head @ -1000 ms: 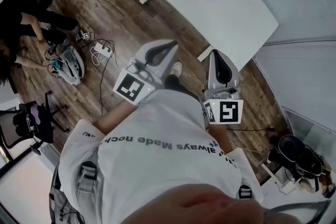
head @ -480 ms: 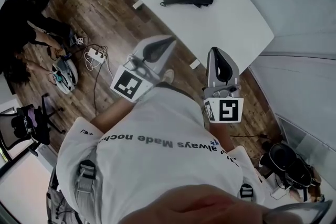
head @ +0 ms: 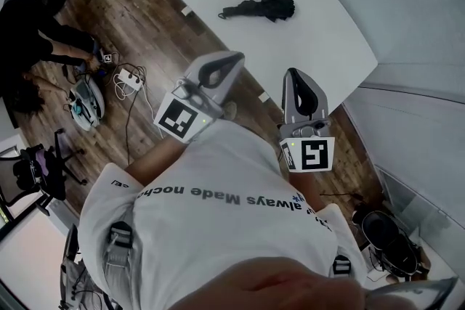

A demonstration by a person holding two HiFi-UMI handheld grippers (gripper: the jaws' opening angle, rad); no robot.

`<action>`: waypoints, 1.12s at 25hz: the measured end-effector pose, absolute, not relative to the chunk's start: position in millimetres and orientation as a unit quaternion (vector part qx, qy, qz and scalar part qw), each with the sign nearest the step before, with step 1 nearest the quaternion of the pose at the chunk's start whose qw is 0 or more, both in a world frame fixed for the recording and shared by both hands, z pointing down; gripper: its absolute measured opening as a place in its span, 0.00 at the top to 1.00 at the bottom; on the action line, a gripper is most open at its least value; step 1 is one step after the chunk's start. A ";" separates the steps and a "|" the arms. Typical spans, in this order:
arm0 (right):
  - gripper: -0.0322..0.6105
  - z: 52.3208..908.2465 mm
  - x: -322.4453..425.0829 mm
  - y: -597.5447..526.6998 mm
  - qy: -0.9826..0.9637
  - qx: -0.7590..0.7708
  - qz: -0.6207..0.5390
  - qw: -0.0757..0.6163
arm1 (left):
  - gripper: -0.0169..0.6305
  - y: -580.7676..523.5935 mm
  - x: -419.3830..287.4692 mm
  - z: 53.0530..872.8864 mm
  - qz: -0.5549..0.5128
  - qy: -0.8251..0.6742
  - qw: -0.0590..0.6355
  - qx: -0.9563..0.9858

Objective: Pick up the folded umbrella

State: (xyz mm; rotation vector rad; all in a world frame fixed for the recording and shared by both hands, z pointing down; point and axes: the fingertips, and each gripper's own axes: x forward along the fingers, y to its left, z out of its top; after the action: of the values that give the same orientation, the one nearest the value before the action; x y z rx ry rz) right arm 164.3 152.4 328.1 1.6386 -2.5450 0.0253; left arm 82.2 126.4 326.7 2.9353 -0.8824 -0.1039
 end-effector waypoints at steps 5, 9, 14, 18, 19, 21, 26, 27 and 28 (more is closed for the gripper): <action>0.95 329.9 163.1 113.5 -0.839 0.541 0.008 0.058 | 0.97 88.8 81.1 325.8 -0.034 -0.285 0.033 0.957; 0.95 329.2 152.5 75.0 -0.838 0.542 0.007 0.059 | 0.97 51.1 70.3 326.0 -0.035 -0.284 0.034 0.958; 0.95 324.8 131.6 16.7 -0.837 0.544 0.003 0.059 | 0.97 -5.2 48.3 323.7 -0.037 -0.281 0.036 0.958; 0.95 321.5 106.0 -23.4 -0.836 0.545 -0.002 0.058 | 0.97 -44.9 24.6 323.5 -0.038 -0.276 0.038 0.960; 0.95 321.3 100.2 -33.3 -0.835 0.547 -0.003 0.059 | 0.97 -55.1 19.2 324.4 -0.038 -0.274 0.038 0.960; 0.95 320.9 90.4 -52.0 -0.833 0.550 -0.005 0.059 | 0.97 -74.6 9.5 325.0 -0.041 -0.269 0.039 0.961; 0.95 322.3 72.7 -85.8 -0.826 0.561 -0.006 0.058 | 0.97 -109.3 -8.8 327.1 -0.041 -0.258 0.042 0.964; 0.95 323.5 70.7 -91.3 -0.825 0.563 -0.004 0.058 | 0.97 -115.1 -11.0 328.3 -0.040 -0.257 0.043 0.965; 0.95 324.6 69.5 -96.3 -0.823 0.564 -0.003 0.059 | 0.97 -120.5 -12.3 329.5 -0.040 -0.256 0.045 0.965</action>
State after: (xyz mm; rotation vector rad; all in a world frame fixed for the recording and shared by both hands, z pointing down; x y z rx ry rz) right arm 69.5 -96.3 324.6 1.7090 -2.4933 -0.0090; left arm -12.3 -120.5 329.5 2.9471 -0.7808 -0.1224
